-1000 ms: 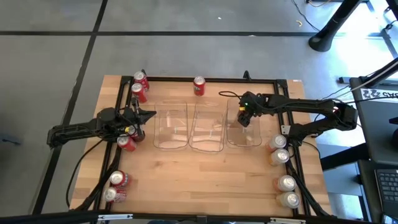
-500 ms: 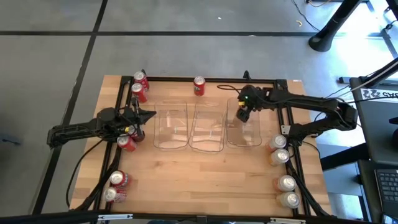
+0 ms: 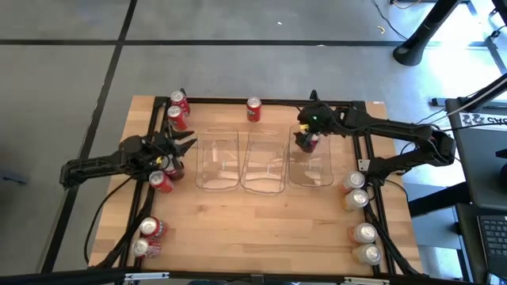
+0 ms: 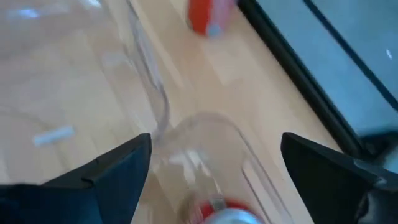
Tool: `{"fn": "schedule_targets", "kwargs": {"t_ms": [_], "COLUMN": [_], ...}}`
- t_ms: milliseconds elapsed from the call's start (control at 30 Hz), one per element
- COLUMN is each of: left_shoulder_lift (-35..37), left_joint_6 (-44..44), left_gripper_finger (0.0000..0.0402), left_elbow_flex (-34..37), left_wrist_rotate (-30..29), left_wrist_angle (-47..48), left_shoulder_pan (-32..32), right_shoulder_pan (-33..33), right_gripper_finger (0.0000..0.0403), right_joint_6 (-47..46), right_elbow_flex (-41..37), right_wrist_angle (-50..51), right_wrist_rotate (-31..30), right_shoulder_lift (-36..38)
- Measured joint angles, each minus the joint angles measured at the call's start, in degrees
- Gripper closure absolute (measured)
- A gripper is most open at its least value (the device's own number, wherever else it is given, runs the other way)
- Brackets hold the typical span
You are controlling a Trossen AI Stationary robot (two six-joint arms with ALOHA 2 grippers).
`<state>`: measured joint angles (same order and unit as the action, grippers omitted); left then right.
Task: Sort soda cans
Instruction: Put the red soda can into the right transparent bin
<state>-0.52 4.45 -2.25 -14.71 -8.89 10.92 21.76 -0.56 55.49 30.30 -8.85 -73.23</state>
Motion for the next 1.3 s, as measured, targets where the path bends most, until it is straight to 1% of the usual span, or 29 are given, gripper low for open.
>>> {"fn": "schedule_targets", "kwargs": {"t_ms": [167, 267, 333, 400, 500, 567, 667, 767, 867, 1033, 1100, 1167, 1300], "left_shoulder_lift": [-2.18, -6.70, -10.97, -15.86, -23.76, -28.85, -36.47, -43.59, -50.06, -60.26, -63.75, -66.98, -71.77], "left_joint_6": [-0.70, -2.46, -4.10, -4.52, -3.79, -3.71, -3.73, -2.76, -2.99, -4.21, -5.85, -7.42, -8.79], "left_gripper_finger": [0.0159, 0.0123, 0.0110, 0.0104, 0.0103, 0.0102, 0.0102, 0.0102, 0.0102, 0.0102, 0.0102, 0.0102, 0.0102], "left_elbow_flex": [-3.98, -8.64, -12.16, -15.52, -21.34, -25.88, -32.73, -39.37, -45.77, -56.00, -59.64, -62.53, -65.15], "left_wrist_rotate": [-9.63, -13.86, -15.00, -15.32, -17.60, -18.95, -19.04, -19.01, -19.07, -18.92, -17.68, -15.11, -13.78], "left_wrist_angle": [1.78, 4.58, 5.62, 5.80, 6.22, 8.22, 12.84, 17.50, 22.98, 34.86, 40.29, 45.16, 51.40], "left_shoulder_pan": [0.02, 1.05, 2.56, 4.51, 8.19, 11.21, 16.35, 22.11, 27.83, 36.17, 38.72, 40.85, 42.58], "right_shoulder_pan": [0.00, 0.00, 0.00, 0.00, 0.00, 0.00, 0.01, 0.02, 0.02, 0.02, 0.01, 0.02, 0.02], "right_gripper_finger": [0.0045, 0.0045, 0.0045, 0.0045, 0.0045, 0.0045, 0.0045, 0.0045, 0.0045, 0.0045, 0.0045, 0.0045, 0.0045], "right_joint_6": [6.32, 11.10, 14.40, 17.13, 21.54, 24.08, 26.80, 28.66, 29.02, 26.16, 25.16, 24.76, 24.68], "right_elbow_flex": [-3.39, -4.53, -4.62, -4.62, -4.62, -4.62, -4.62, -4.62, -4.62, -4.62, -4.62, -4.62, -4.62], "right_wrist_angle": [-15.53, -23.64, -27.51, -31.49, -35.94, -38.57, -40.42, -40.51, -39.73, -37.34, -35.85, -34.55, -32.24], "right_wrist_rotate": [2.49, 3.43, 3.48, 4.01, 5.55, 6.47, 8.27, 9.93, 9.97, 9.96, 9.97, 9.97, 9.97], "right_shoulder_lift": [0.00, 0.00, 0.00, 0.00, 0.00, 0.00, 0.00, 0.00, 0.00, 0.00, 0.00, 0.00, 0.00]}}
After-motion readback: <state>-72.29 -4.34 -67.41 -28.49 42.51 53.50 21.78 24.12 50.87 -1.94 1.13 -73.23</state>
